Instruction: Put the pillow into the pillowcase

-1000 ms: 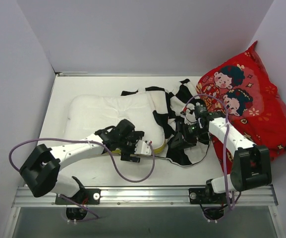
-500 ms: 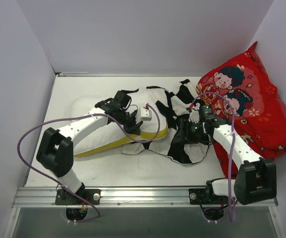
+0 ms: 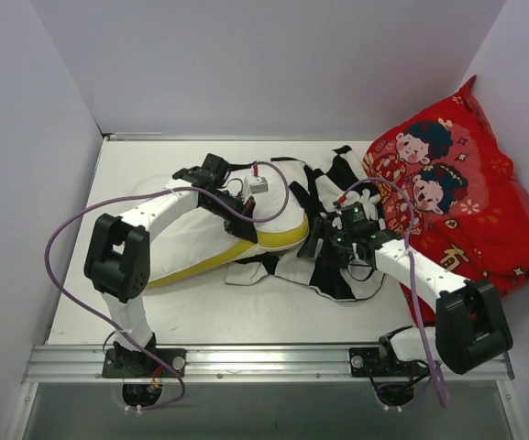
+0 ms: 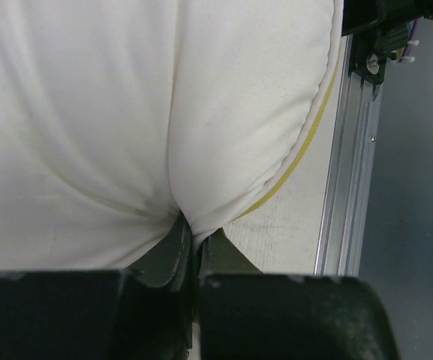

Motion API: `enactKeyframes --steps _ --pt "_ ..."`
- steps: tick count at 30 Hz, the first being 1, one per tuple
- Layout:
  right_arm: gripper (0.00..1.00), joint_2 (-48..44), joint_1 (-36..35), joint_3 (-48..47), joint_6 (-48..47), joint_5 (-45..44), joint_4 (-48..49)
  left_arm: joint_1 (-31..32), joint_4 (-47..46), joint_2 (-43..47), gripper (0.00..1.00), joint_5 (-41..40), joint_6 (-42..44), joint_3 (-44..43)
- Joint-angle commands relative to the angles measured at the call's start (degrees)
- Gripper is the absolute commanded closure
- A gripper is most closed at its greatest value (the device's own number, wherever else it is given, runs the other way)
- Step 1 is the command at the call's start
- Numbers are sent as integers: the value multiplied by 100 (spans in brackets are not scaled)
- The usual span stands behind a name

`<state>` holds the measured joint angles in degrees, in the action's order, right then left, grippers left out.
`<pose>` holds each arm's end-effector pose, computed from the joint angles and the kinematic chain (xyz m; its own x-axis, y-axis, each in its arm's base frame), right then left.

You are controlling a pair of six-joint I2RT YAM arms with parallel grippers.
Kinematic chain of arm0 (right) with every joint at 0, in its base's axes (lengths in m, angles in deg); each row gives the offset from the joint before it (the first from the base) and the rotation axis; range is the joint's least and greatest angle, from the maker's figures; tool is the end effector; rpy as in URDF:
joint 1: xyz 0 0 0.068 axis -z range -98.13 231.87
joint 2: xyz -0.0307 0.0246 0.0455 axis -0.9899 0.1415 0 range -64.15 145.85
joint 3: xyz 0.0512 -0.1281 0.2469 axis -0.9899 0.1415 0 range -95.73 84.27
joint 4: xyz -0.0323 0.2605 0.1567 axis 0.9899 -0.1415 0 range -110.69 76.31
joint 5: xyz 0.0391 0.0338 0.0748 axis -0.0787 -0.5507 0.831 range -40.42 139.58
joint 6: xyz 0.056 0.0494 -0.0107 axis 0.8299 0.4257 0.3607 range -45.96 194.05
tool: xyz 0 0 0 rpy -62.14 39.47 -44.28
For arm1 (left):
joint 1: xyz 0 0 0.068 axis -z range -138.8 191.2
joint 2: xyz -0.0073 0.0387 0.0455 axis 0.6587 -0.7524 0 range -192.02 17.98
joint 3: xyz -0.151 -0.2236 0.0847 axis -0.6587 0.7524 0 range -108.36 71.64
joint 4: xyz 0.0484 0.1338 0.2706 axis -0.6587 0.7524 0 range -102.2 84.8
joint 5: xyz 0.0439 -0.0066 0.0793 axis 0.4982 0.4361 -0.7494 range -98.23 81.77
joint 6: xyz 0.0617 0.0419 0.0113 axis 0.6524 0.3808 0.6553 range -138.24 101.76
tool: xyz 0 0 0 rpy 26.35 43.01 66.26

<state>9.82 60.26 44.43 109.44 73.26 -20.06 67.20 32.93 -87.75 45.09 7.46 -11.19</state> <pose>0.2881 0.1416 0.1772 -0.8521 0.2331 -0.4686 -0.1564 0.7410 0.6530 0.3626 -0.2336 0.2154 -0.5206 0.5421 -0.6596 0.8404 0.1890 -0.5080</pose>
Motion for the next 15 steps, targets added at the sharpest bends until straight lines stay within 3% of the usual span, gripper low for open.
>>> enactKeyframes --steps 1,6,15 --pt "29 248 -186 -33 503 -723 592 -16 58 -26 100 609 -267 -252" --pt "31 802 -344 -68 837 -1093 1058 -51 -65 9 100 723 -310 -76" --pt "28 1365 -529 -516 943 -840 1735 -121 -241 132 100 768 -433 241"
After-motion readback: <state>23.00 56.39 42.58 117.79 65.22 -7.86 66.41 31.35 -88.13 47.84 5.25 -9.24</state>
